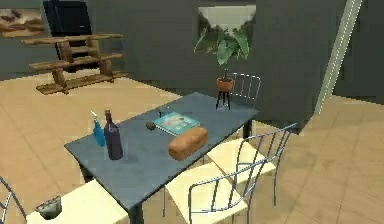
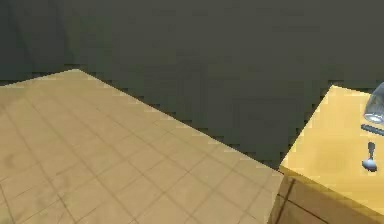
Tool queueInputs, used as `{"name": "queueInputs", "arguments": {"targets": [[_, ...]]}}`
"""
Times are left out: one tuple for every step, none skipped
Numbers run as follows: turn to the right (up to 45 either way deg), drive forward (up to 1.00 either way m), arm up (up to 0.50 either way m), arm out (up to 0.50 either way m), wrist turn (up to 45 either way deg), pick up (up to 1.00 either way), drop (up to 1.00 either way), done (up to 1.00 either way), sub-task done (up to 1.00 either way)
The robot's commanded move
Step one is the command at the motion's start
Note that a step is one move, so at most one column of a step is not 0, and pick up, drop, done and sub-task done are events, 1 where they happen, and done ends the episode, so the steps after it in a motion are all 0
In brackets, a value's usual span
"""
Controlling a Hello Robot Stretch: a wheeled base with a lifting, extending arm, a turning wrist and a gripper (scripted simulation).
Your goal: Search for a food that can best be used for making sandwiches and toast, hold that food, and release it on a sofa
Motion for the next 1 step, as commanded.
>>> {"name": "queueInputs", "arguments": {"targets": [[-45.0,0.0,0.0,0.0,0.0,0.0,0.0,0.0,0.0]]}}
